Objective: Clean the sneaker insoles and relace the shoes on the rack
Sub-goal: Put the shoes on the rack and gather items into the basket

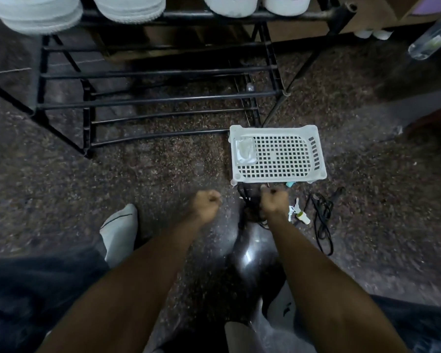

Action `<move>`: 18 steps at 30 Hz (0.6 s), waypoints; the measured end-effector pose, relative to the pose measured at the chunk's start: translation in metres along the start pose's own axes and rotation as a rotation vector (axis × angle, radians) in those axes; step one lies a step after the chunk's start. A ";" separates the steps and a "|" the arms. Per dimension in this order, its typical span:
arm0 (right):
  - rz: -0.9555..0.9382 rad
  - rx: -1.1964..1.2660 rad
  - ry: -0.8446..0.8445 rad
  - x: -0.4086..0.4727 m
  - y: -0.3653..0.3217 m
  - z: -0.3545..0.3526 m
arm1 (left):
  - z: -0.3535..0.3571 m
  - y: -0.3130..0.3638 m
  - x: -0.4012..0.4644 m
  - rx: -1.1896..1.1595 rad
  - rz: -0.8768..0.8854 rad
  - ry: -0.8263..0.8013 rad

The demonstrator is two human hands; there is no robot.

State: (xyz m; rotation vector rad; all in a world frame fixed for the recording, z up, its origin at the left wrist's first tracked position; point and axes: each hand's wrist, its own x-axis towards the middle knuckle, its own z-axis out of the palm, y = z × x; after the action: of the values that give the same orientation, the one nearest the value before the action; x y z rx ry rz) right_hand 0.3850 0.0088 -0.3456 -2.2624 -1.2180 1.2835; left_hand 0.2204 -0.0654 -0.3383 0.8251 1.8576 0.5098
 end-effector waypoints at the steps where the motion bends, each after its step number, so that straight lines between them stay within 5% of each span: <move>1: 0.079 0.128 0.026 0.012 -0.003 0.001 | 0.000 0.009 0.007 -0.017 0.002 0.021; 5: 0.314 0.511 0.011 0.041 -0.019 -0.006 | 0.003 0.037 0.038 -0.070 -0.037 0.069; 13: 0.422 0.575 -0.123 0.061 -0.014 0.001 | 0.015 0.047 0.060 -0.034 -0.123 0.052; 18: 0.389 0.551 -0.203 0.037 -0.013 0.028 | 0.008 0.026 0.053 -0.089 -0.174 0.180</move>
State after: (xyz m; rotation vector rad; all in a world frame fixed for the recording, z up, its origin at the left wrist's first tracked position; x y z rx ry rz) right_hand 0.3649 0.0406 -0.3761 -2.0356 -0.3882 1.7577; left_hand 0.2222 -0.0092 -0.3571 0.5670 2.0341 0.5674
